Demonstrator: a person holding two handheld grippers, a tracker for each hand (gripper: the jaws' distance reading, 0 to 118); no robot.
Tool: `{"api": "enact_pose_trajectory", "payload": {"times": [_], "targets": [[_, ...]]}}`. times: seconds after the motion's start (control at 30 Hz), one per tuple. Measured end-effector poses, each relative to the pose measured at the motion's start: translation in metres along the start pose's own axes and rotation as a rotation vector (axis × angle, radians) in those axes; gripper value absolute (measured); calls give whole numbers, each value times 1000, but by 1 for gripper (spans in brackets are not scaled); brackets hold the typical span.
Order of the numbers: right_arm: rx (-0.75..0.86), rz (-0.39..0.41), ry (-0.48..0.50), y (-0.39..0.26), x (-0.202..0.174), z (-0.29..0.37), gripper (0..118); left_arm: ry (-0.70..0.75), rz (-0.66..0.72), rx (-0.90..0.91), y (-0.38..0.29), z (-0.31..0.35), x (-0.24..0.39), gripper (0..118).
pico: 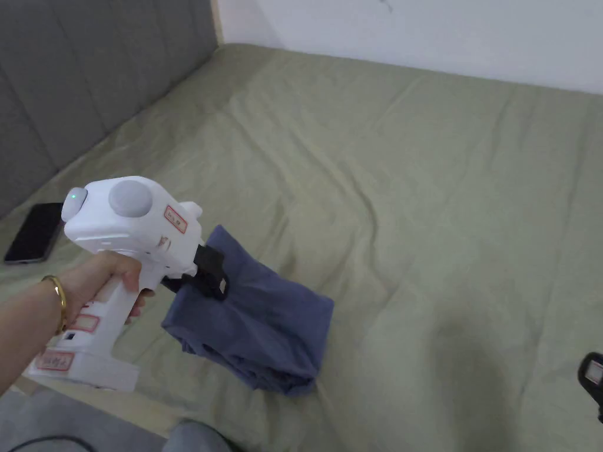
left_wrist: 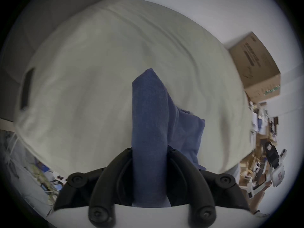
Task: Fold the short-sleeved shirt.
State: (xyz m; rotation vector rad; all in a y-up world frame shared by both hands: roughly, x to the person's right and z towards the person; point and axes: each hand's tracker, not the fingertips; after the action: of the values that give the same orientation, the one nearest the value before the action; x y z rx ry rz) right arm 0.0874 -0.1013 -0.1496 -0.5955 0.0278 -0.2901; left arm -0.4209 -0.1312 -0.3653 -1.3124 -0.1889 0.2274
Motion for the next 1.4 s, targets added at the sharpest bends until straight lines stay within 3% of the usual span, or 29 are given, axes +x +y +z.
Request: {"api": "enact_pose_trajectory", "payload": {"times": [0.17,0.2,0.3,0.37,0.43,0.5,0.57,0.6,0.63,0.77,1.1,1.23,1.4], "targets": [[-37,-16,11,-5,-12,-18,0,296,45,50,28,18,-81,25],[-45,-10,11,-6,-14,-21,0,351,58,55,32,19,-92,33],[-65,-2,8,-5,-20,-29,0,552,95,122,37,23,-115,71],[-69,-1,7,-4,-19,-32,0,610,188,182,37,31,-123,72],[-66,-6,6,-2,-15,-33,0,568,245,270,33,43,-121,72],[-54,-8,2,2,-13,-31,0,536,229,402,27,57,-104,67],[-34,-1,-7,9,-9,-26,0,530,151,535,20,73,-73,50],[-18,5,-12,14,-7,-22,0,512,100,599,17,81,-54,33],[2,10,-16,19,-5,-18,0,479,55,652,13,88,-38,24],[98,64,-36,42,6,6,0,359,-93,842,-1,117,39,4],[358,216,-201,96,21,68,0,88,-271,1161,-58,137,203,0],[394,246,-229,95,25,82,0,86,-344,1170,-81,108,240,0],[415,238,-250,77,36,87,0,5,-294,1090,-103,70,252,0]]}}
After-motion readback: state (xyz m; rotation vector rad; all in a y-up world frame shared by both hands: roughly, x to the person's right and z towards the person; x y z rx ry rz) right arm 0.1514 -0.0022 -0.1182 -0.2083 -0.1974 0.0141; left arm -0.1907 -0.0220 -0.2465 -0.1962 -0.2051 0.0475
